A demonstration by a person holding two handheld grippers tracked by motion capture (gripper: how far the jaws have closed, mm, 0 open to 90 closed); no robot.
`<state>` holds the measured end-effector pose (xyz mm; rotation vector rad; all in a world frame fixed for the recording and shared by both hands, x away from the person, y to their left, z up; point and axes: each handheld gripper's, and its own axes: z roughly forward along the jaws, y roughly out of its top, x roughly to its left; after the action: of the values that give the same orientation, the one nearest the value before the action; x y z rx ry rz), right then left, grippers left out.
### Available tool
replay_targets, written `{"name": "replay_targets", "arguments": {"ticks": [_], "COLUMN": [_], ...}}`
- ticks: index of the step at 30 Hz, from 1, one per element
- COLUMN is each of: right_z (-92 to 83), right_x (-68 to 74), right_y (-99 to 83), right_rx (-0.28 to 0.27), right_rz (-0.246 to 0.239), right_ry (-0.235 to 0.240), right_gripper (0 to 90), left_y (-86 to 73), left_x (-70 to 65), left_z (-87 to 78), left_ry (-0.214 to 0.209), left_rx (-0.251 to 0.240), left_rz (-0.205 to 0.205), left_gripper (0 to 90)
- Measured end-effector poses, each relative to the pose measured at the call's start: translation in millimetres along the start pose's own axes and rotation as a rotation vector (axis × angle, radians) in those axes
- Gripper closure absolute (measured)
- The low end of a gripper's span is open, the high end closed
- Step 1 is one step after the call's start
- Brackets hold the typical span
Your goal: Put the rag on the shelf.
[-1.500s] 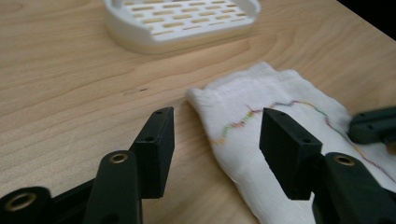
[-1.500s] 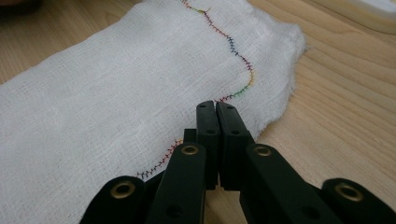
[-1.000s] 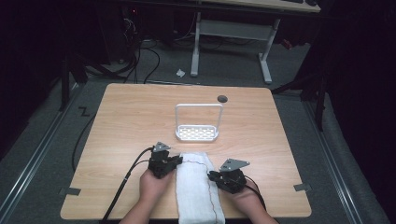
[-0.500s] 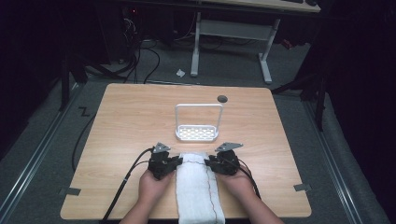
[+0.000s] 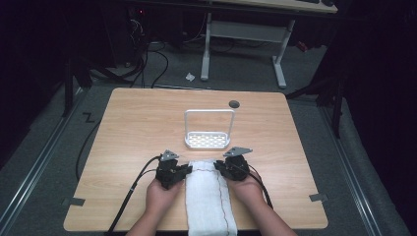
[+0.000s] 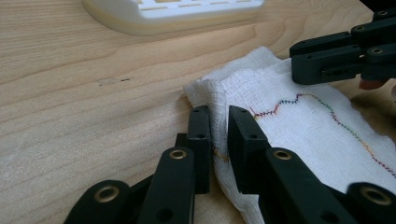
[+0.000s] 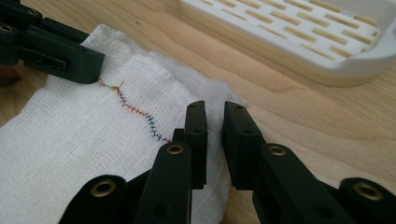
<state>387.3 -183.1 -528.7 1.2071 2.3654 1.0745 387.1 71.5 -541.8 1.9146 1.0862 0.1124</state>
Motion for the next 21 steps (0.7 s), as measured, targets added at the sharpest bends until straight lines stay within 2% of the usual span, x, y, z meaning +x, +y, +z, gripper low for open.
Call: {"name": "replay_targets", "arguments": {"ticks": [2, 4, 5, 8, 11, 13, 14, 17, 21], "right_z": [1.4, 0.3, -0.7, -4.8, -5.6, -4.2, -3.6, -3.5, -9.5], "right_x": [0.4, -0.1, -0.3, 0.3, 4.4, 5.2, 4.2, 1.1, 3.4], "right_y": [-1.7, -3.7, -4.7, -9.7, -11.2, -12.1, -12.0, -12.3, -11.6], "right_rx": [-0.003, -0.009, -0.008, -0.008, -0.004, -0.012, -0.012, -0.011, -0.045], "right_rz": [0.010, 0.017, 0.019, 0.028, 0.024, 0.031, 0.031, 0.056, 0.035], "right_ry": [0.000, -0.010, -0.014, 0.002, 0.019, 0.047, 0.066, 0.096, 0.082], "right_gripper": [73.7, 62.4, 60.0, 59.1, 69.7, 79.1, 81.0, 82.9, 83.3], "left_y": [0.0, -0.5, -0.7, -1.3, -1.6, -2.1, -2.3, -3.4, -3.3], "left_x": [0.2, 0.9, 1.0, 0.8, 0.3, -0.1, -0.4, -2.8, -2.5], "left_z": [0.0, -0.7, -1.2, -1.5, -1.7, -2.1, -2.2, -3.3, -4.8], "left_ry": [-0.002, -0.010, -0.010, -0.014, -0.016, -0.022, -0.024, -0.018, -0.021], "left_rx": [0.000, -0.005, -0.007, -0.012, -0.010, -0.009, -0.006, -0.002, -0.012], "left_rz": [-0.002, -0.009, -0.012, -0.014, -0.009, -0.007, -0.004, 0.019, 0.020], "left_gripper": [77.4, 74.5, 72.9, 70.7, 70.1, 70.2, 70.5, 75.1, 82.6]}}
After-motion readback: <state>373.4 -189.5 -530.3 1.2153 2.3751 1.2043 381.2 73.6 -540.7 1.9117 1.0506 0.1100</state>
